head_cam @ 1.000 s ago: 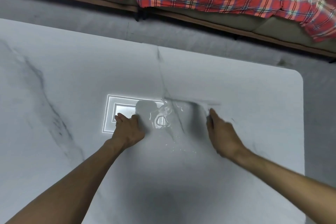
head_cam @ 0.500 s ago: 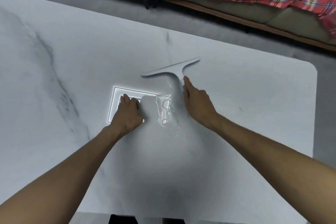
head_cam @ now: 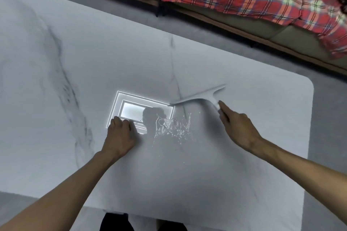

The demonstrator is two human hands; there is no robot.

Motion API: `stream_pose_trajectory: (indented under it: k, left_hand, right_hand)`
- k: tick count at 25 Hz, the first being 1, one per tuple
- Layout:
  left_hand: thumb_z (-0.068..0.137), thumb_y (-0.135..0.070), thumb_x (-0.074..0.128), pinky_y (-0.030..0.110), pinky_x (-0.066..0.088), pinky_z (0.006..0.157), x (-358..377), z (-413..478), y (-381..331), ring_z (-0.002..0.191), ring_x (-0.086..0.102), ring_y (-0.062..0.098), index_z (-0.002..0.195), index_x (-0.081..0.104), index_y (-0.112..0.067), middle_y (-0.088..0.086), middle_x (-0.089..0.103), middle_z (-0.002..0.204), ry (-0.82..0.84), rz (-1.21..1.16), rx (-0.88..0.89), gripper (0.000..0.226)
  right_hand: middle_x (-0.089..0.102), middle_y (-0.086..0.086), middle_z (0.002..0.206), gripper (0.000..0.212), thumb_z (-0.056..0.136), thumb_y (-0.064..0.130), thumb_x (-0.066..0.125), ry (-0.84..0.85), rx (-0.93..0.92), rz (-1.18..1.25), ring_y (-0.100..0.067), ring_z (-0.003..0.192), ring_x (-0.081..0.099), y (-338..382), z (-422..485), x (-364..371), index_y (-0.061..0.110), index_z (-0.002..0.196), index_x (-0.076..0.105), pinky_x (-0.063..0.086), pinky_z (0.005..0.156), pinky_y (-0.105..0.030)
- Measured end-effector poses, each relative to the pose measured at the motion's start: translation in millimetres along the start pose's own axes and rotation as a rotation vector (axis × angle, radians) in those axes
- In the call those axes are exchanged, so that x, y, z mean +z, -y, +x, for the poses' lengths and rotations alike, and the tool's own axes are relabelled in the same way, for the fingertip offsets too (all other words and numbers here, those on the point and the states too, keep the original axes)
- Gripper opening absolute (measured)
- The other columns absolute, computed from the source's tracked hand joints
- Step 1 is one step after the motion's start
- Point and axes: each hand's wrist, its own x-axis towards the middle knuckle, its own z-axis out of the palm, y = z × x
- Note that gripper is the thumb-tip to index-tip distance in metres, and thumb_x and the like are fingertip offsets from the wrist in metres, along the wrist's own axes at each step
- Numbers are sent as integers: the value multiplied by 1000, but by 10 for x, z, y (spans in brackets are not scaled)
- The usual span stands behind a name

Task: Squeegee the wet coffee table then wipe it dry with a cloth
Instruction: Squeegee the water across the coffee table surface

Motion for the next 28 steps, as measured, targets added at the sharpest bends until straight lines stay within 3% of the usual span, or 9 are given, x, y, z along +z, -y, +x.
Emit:
stream_pose_trajectory:
  k: [2,5,7,10,13,18,23,26,28]
  left_hand:
    - [69,7,54,45,42,86,65,-86,22,98,44,33,100,55,1,20,50,105,-9,12,-45,31]
    - [72,2,53,39,41,86,173,-186,119,98,43,32,103,52,-1,17,47,106,-22,5,-137,32]
    - [74,2,51,37,40,87,212,-213,183,98,43,33,104,52,-1,18,47,106,-50,-20,-175,30]
    - [75,5,49,40,39,92,243,-277,282,100,43,34,104,52,1,19,48,107,-68,-65,-203,29]
    - [76,7,48,39,38,89,242,-418,379,101,43,34,105,50,1,19,47,107,-55,-148,-216,30]
    - [79,4,48,30,25,68,304,-712,478,85,38,25,105,46,-4,12,42,107,51,-258,-207,27]
    - [80,0,47,36,35,73,437,-920,439,106,48,41,93,37,-11,22,37,129,216,-295,-186,20]
    - [83,-2,45,30,29,55,504,-1040,461,72,47,26,91,38,-11,15,47,111,200,-339,-170,14]
    - [85,-9,50,31,34,52,516,-1133,546,65,51,23,93,42,-10,10,56,88,150,-348,-196,11]
  right_hand:
    - [65,-14,100,44,104,34,27,-87,6,79,-35,85,58,267,482,-157,21,145,34,49,76,-41]
    - [56,-16,102,34,101,26,26,-123,160,314,-29,78,51,775,1333,-253,20,130,41,45,57,-34]
    - [56,-20,118,41,99,17,28,-146,201,317,-27,86,49,1069,1693,-171,13,140,35,41,56,-32]
    - [54,-21,126,50,96,10,32,-155,116,203,-29,91,48,1407,1732,201,8,145,25,42,65,-35]
    - [59,-20,119,47,99,17,32,-63,-170,70,-41,103,53,1534,1257,670,18,145,26,36,75,-38]
    - [66,-12,106,47,102,32,29,82,-366,-139,-39,91,60,998,351,1009,42,147,21,41,72,-38]
    - [68,3,101,49,103,36,25,162,-311,-310,-25,84,62,63,-392,789,49,148,12,50,74,-38]
    - [67,12,112,47,102,39,24,154,-223,-307,-22,92,62,-256,-687,613,51,147,15,48,75,-33]
    - [67,19,103,45,101,47,22,100,-191,-251,-19,88,62,-248,-835,530,54,145,19,44,70,-30]
